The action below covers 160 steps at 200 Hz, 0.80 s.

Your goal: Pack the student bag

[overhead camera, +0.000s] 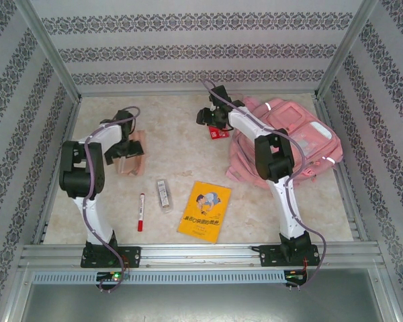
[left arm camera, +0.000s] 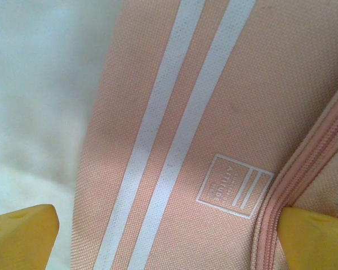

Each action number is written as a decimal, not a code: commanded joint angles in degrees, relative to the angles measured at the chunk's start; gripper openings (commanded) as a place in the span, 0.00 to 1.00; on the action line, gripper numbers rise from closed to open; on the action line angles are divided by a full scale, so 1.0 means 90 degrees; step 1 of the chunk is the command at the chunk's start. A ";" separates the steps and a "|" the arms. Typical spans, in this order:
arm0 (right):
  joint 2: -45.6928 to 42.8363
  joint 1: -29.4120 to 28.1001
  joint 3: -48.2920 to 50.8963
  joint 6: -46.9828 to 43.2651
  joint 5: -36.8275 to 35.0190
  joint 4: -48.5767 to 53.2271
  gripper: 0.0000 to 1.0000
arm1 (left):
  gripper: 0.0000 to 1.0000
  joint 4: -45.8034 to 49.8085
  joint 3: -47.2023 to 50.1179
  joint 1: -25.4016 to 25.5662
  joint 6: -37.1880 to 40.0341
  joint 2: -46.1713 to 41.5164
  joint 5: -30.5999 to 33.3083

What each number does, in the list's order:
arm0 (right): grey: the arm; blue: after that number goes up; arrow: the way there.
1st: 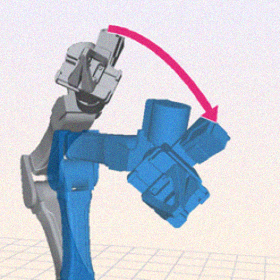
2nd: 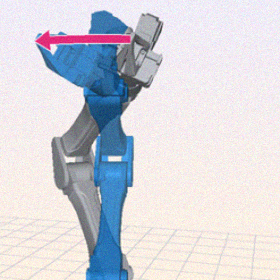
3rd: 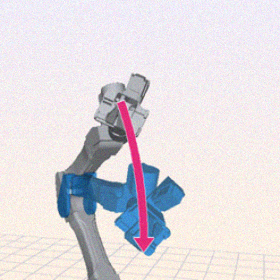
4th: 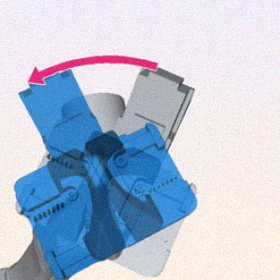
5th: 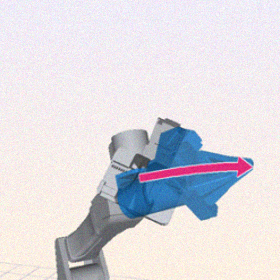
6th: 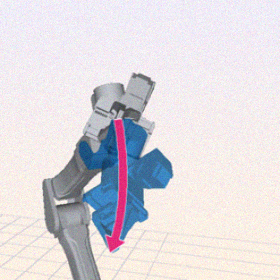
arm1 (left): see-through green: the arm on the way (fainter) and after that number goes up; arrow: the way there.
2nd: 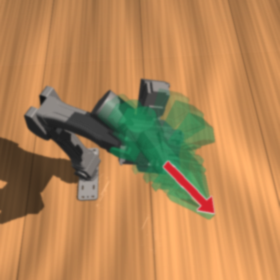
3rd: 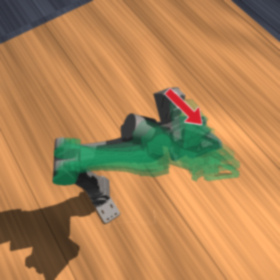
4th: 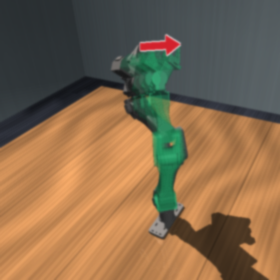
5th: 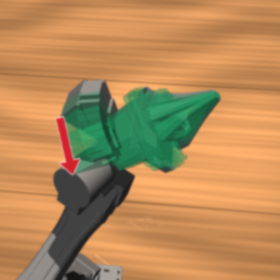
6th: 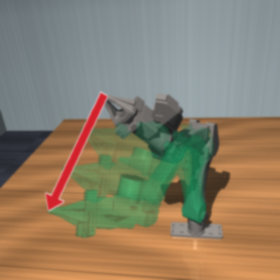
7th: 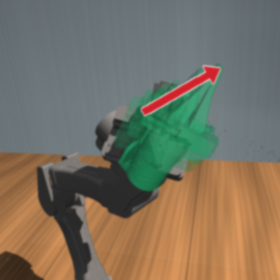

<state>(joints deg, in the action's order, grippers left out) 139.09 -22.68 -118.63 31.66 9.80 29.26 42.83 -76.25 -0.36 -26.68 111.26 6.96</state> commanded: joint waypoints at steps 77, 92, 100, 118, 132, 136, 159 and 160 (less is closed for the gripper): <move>0.0151 -0.0558 0.0615 0.0247 0.1554 -0.0062 0.56 | 0.99 0.0704 0.0423 -0.0761 0.0267 -0.1494 -0.0875; -0.0034 -0.0837 0.0970 0.0296 0.1862 -0.0269 0.55 | 0.99 0.1023 0.0189 -0.0761 0.0286 -0.1781 -0.0655; -0.0097 -0.1000 0.1102 0.0320 0.2080 -0.0387 0.55 | 0.99 0.1156 0.0084 -0.0761 0.0298 -0.1960 -0.0548; -0.0150 -0.1514 0.1189 0.0176 0.2457 -0.0410 0.55 | 0.99 0.1286 -0.0136 -0.0770 0.0294 -0.2305 -0.0621; -0.0142 -0.1909 0.1201 -0.0147 0.2787 -0.0422 0.55 | 0.99 0.1099 -0.0161 -0.0773 0.0293 -0.2509 -0.1181; -0.0142 -0.2008 0.1209 -0.0282 0.2861 -0.0426 0.55 | 0.99 0.1027 -0.0153 -0.0771 0.0276 -0.2541 -0.1413; -0.0171 -0.2442 0.0981 -0.0933 0.3231 -0.0314 0.56 | 1.00 0.0524 -0.0067 -0.0753 -0.0017 -0.2536 -0.2726; -0.0181 -0.2451 0.0968 -0.0956 0.3248 -0.0313 0.57 | 1.00 0.0500 -0.0065 -0.0752 -0.0030 -0.2528 -0.2775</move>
<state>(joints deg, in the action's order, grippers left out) 137.71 -40.53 -109.49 29.69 31.57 23.40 49.54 -76.97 -7.20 -25.23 88.05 -5.41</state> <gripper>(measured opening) 0.558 0.994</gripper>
